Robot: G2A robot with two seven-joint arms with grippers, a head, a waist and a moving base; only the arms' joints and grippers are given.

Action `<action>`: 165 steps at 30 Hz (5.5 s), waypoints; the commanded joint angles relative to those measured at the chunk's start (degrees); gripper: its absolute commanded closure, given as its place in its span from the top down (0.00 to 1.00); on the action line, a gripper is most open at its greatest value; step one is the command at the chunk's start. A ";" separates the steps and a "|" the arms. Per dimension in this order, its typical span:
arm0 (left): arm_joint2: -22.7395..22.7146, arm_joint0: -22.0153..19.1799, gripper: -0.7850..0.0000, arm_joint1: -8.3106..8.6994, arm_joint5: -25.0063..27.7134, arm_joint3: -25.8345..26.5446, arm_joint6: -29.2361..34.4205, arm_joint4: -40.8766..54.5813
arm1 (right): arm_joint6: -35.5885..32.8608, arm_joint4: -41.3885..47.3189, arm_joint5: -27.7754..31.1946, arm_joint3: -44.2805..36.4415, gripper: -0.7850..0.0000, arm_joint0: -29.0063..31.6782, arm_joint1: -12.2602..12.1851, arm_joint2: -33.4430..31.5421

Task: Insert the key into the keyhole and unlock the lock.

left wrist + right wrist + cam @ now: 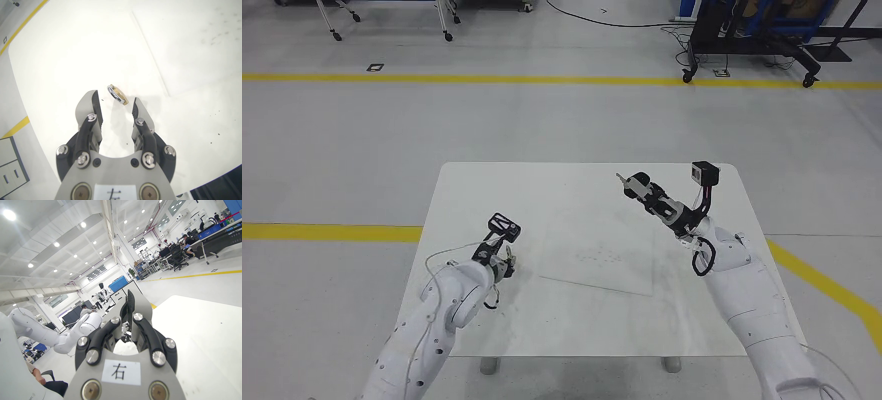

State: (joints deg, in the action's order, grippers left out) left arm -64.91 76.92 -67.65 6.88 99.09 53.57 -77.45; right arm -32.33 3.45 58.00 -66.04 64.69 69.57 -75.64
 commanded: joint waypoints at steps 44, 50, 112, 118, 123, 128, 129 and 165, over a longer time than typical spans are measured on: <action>0.41 -3.99 0.00 -1.16 1.35 -5.62 -1.15 4.83 | 0.00 0.00 0.00 0.00 0.00 0.00 0.00 0.00; 0.38 -4.74 0.00 -1.07 3.63 -6.08 1.99 5.73 | 0.00 0.00 0.00 0.00 0.00 0.00 0.00 0.00; -7.37 -9.28 0.00 -1.42 10.07 -10.76 -3.54 40.99 | 1.91 0.64 -2.28 -0.71 0.00 0.34 0.41 1.61; -5.84 -15.38 0.00 -2.68 9.54 -21.98 0.05 62.46 | 5.25 4.50 -2.43 3.50 0.00 -3.23 2.14 7.11; -2.76 -20.67 0.00 -4.24 9.63 -30.29 1.78 76.72 | 9.96 5.73 -3.69 7.90 0.00 -6.47 3.16 8.33; -2.41 -21.50 0.00 -4.36 9.52 -31.00 2.35 77.49 | 9.96 5.73 -3.69 7.90 0.00 -6.47 3.16 8.33; -2.41 -21.50 0.00 -4.36 9.52 -31.00 2.35 77.49 | 9.96 5.73 -3.69 7.90 0.00 -6.47 3.16 8.33; 2.13 -23.67 0.00 -7.60 21.01 -43.37 1.60 102.49 | -1.23 18.40 -12.23 12.13 0.00 -9.27 7.72 18.33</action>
State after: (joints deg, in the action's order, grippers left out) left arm -62.70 53.41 -75.25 28.17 55.83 55.32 24.80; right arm -31.89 20.98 45.71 -53.86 55.45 77.40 -57.03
